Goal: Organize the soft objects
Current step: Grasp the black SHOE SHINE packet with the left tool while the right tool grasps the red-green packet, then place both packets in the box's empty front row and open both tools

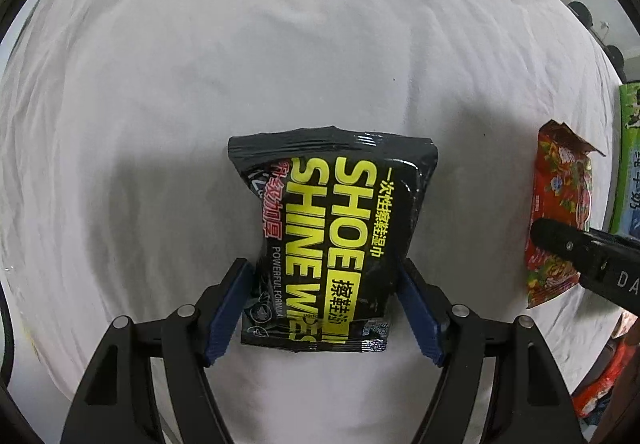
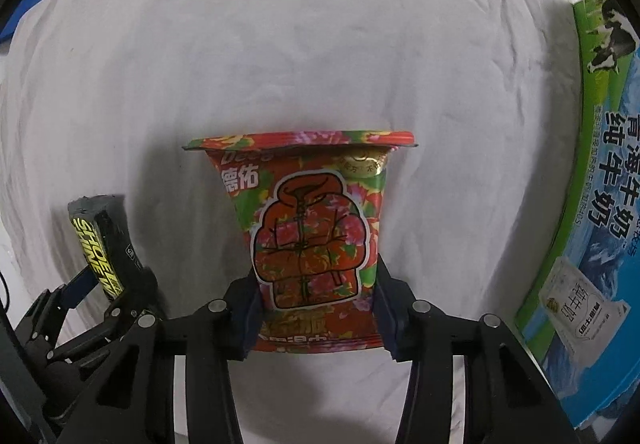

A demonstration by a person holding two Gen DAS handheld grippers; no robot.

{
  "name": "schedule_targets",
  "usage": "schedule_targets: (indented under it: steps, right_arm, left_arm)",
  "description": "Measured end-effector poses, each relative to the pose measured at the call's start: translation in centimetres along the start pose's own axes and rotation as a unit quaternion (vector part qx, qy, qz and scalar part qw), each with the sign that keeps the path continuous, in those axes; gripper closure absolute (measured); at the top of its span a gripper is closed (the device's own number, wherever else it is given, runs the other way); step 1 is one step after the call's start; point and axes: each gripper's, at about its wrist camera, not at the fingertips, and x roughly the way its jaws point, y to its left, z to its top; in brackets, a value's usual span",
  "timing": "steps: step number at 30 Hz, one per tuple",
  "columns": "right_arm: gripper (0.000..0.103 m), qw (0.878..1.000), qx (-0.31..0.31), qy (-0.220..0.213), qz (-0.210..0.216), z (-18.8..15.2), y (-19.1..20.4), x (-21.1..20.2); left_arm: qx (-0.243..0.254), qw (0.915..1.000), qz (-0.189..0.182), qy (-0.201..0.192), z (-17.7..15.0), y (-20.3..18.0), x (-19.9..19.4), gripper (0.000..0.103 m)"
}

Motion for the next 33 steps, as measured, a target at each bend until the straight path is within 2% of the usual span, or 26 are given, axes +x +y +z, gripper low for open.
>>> schedule_targets:
  steps: [5,7,12,15,17,18,20,26,29,33]
  right_arm:
    - [0.047,1.0,-0.002,-0.005,-0.002,0.0,0.7,-0.3]
    - [0.042,1.0,-0.004,-0.007,-0.009,0.2,1.4,-0.3]
    - [0.04,1.0,-0.007,-0.003,-0.027,1.0,4.1,0.1]
    - [0.042,0.999,-0.009,-0.004,-0.047,1.3,5.5,0.2]
    - [0.051,0.999,-0.01,-0.009,-0.05,1.1,6.5,0.3]
    - [0.055,0.999,-0.008,-0.012,-0.05,1.0,6.7,0.2]
    - [0.056,0.999,-0.006,-0.022,-0.047,0.6,6.6,-0.1]
    - [0.057,0.998,-0.014,-0.027,-0.047,-0.7,5.5,-0.8]
    - [0.057,0.998,-0.027,-0.041,-0.043,-1.7,5.6,-1.8]
    - [0.057,0.997,-0.038,-0.065,-0.027,-3.8,5.3,-4.3]
  left_arm:
    - [0.002,0.9999,-0.01,0.007,-0.3,-0.2,-0.2,0.032]
    - [0.006,1.0,-0.006,0.003,-0.4,-0.5,-0.1,0.032]
    - [0.005,0.9999,0.005,-0.01,-1.0,-1.9,-0.2,0.033]
    - [0.002,0.9997,0.009,-0.021,-2.9,-2.5,-0.5,0.039]
    - [0.002,0.9995,0.007,-0.03,-3.7,-2.5,-1.2,0.049]
    - [0.004,0.9994,0.008,-0.034,-3.8,-2.6,-1.3,0.05]
    - [0.004,0.9993,0.007,-0.037,-4.2,-2.8,-1.5,0.053]
    - [-0.001,0.9985,-0.001,-0.054,-5.2,-3.0,-2.9,0.054]
    - [-0.008,0.9976,-0.016,-0.067,-6.7,-2.6,-4.7,0.054]
    - [-0.004,0.9944,-0.023,-0.103,-9.2,-2.9,-8.3,0.054]
